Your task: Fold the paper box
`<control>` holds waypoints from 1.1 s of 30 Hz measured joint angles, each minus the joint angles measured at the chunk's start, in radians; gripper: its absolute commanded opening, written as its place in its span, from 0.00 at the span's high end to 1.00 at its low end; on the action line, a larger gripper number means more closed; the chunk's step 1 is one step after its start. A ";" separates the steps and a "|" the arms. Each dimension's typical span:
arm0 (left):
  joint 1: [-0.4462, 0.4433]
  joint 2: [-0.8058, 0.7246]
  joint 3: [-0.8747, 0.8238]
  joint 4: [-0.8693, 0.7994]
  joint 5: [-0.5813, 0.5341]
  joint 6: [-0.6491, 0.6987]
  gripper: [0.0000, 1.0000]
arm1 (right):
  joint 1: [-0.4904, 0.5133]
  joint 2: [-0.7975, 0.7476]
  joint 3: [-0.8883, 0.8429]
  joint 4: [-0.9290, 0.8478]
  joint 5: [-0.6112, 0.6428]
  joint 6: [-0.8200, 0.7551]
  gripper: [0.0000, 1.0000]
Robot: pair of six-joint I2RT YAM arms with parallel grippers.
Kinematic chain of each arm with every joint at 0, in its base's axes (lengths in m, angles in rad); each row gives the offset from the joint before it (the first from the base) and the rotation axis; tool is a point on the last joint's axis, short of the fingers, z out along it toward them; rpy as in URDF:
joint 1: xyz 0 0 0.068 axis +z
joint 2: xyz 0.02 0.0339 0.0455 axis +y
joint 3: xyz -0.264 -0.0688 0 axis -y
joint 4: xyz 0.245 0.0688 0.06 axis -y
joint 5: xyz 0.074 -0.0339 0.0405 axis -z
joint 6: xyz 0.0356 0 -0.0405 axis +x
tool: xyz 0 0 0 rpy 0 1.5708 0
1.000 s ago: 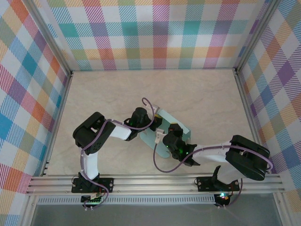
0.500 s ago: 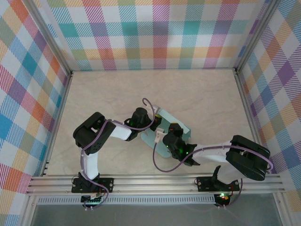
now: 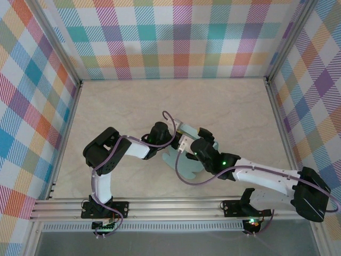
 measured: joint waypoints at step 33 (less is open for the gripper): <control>0.154 -0.183 0.480 -1.021 -0.218 -0.340 1.00 | -0.601 -0.093 0.323 -0.242 -0.618 0.800 0.11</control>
